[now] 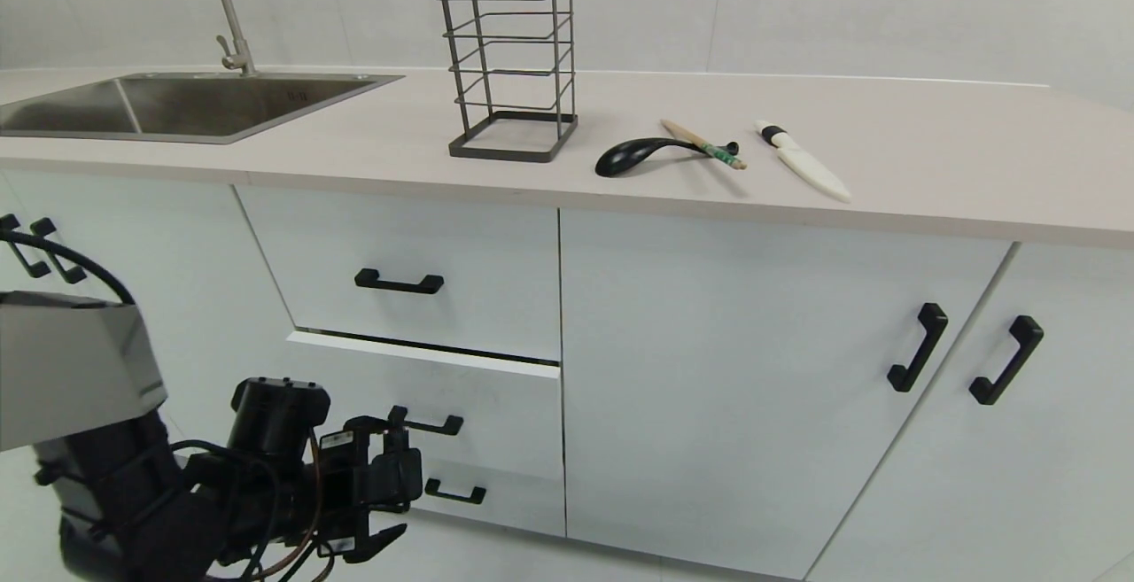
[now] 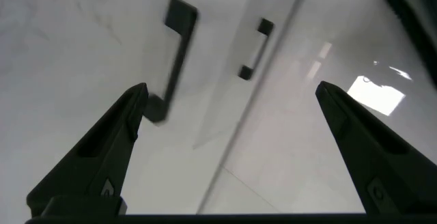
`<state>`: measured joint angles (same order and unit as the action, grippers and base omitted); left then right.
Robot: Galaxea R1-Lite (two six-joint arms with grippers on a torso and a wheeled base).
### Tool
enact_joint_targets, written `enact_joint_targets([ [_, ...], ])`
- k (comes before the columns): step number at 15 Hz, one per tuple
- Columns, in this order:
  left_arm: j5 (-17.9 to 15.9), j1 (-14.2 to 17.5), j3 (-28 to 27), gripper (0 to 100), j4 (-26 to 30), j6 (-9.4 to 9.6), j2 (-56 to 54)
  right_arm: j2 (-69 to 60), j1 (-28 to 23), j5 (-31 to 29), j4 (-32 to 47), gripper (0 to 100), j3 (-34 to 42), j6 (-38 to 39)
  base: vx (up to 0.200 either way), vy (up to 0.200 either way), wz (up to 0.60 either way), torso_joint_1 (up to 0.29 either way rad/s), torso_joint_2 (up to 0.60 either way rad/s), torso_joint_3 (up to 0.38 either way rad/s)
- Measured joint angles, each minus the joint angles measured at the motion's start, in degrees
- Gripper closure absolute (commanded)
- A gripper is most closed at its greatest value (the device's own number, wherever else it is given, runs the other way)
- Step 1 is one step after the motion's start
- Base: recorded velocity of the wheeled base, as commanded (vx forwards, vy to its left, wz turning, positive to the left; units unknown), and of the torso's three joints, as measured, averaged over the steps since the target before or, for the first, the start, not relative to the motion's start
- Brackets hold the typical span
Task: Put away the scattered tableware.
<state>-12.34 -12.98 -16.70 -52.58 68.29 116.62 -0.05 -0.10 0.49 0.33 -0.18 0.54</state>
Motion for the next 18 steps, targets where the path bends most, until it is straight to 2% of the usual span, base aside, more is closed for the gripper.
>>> enact_joint_targets([
  [2, -0.1, -0.2, 1.7, 0, -0.4, -0.11, -2.6, 0.0, 0.0, 0.0, 0.0, 100, 0.0, 0.0, 0.0, 0.0, 0.0, 0.0, 0.0, 0.0],
  [4, -0.2, -0.9, -1.3, 0, -1.2, -0.06, -0.3, 0.0, 0.0, 0.0, 0.0, 100, 0.0, 0.0, 0.0, 0.0, 0.0, 0.0, 0.0, 0.0],
  [8, -0.1, -2.5, -7.9, 0, -10.7, -0.88, 12.3, 0.0, 0.0, 0.0, 0.0, 100, 0.0, 0.0, 0.0, 0.0, 0.0, 0.0, 0.0, 0.0],
  [12, 0.3, -1.4, -10.8, 0, -11.0, -1.76, 17.8, 0.0, 0.0, 0.0, 0.0, 100, 0.0, 0.0, 0.0, 0.0, 0.0, 0.0, 0.0, 0.0],
  [18, 0.5, -0.7, -12.2, 0, -11.4, -1.43, 21.3, 0.0, 0.0, 0.0, 0.0, 100, 0.0, 0.0, 0.0, 0.0, 0.0, 0.0, 0.0, 0.0],
])
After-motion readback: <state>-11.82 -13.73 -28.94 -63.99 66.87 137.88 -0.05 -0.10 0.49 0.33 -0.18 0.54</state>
